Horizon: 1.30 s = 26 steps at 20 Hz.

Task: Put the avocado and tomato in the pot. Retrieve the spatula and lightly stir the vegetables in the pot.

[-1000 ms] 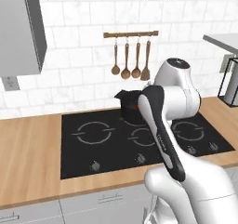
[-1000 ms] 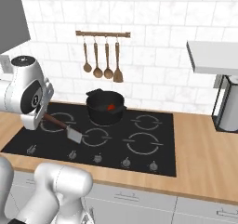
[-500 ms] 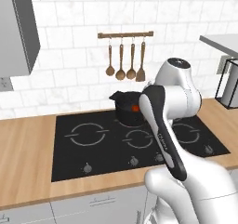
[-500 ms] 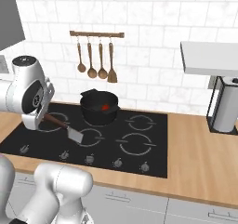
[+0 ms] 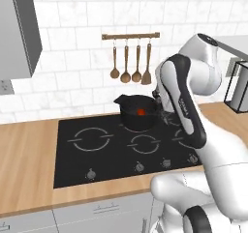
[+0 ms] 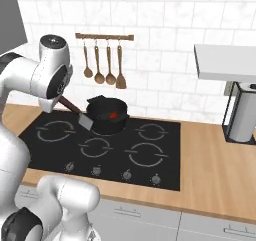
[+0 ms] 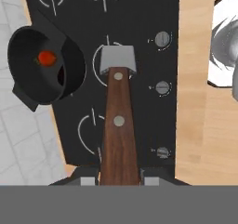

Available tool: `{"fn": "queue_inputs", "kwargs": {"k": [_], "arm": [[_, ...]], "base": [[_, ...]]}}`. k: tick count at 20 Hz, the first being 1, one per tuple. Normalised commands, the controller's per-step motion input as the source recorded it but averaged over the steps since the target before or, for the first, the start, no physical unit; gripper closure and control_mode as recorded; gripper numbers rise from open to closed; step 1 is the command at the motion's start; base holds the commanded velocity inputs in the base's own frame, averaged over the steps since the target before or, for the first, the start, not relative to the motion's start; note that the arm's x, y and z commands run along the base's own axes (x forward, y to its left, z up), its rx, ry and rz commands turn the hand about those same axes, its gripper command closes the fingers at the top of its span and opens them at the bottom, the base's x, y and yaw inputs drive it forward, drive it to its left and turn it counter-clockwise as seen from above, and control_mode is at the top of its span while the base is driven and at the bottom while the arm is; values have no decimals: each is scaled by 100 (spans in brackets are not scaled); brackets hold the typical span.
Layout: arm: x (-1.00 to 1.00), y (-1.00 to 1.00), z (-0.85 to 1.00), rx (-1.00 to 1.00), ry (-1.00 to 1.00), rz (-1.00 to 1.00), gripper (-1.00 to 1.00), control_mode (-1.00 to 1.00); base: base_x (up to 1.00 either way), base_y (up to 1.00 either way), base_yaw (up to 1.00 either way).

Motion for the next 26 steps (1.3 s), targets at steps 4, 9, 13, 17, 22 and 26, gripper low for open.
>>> {"fn": "queue_inputs", "kwargs": {"k": [4, 9, 13, 17, 22, 26], "arm": [[100, -8, 29, 17, 4, 0, 100, -100], [100, 0, 4, 8, 8, 0, 100, -100], [89, -1, -1, 1, 1, 0, 100, -100], [79, -3, 0, 0, 0, 0, 100, -100], [67, -5, 0, 0, 0, 0, 100, -100], [48, 0, -15, 0, 0, 0, 100, -100]], "base": [[0, 0, 0], [0, 0, 0], [0, 0, 0], [0, 0, 0], [0, 0, 0], [0, 0, 0]]}}
